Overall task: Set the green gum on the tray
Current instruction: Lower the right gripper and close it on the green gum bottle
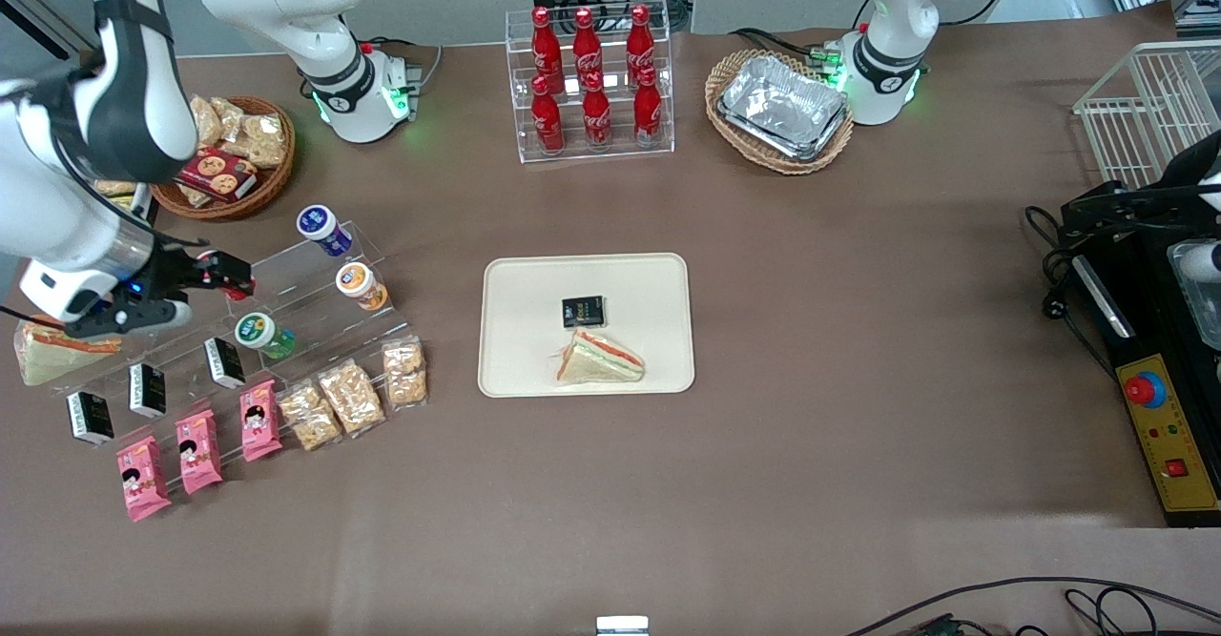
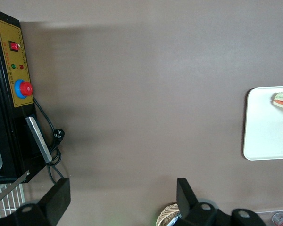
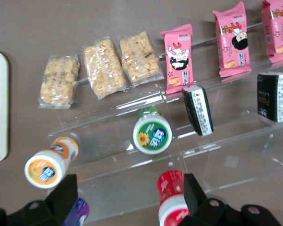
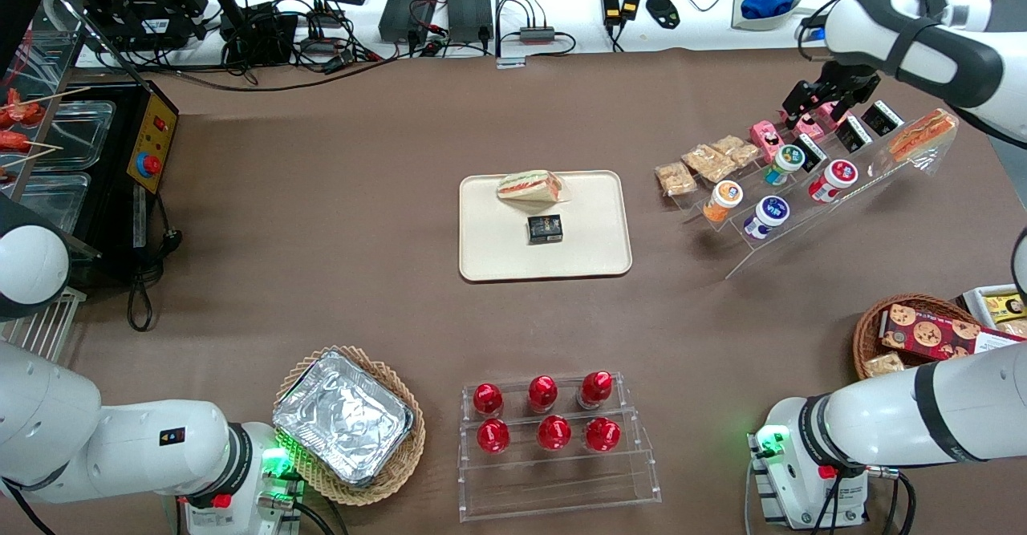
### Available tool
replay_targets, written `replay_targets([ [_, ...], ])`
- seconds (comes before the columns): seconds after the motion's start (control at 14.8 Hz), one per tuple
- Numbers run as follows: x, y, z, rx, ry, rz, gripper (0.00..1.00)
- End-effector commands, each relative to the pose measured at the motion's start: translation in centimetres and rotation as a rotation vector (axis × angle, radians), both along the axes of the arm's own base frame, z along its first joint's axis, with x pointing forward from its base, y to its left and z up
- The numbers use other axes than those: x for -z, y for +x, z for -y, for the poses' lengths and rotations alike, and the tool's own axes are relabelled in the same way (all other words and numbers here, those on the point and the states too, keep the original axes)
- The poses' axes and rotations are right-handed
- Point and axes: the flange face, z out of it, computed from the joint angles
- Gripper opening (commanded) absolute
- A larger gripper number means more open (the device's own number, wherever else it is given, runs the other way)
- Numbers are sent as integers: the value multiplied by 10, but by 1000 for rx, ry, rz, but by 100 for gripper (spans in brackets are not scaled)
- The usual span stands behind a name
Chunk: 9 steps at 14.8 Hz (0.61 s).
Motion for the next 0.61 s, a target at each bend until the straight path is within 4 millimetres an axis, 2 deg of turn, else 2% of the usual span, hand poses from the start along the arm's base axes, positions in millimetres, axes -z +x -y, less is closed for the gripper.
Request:
replay_targets([
  [0.0, 36, 11, 9, -59, -20, -5, 100],
  [0.14, 56, 14, 10, -64, -24, 1, 100],
  [0.34, 86, 7, 12, -94, -27, 41, 100],
  [0.54, 106, 4, 25, -108, -31, 60, 100],
])
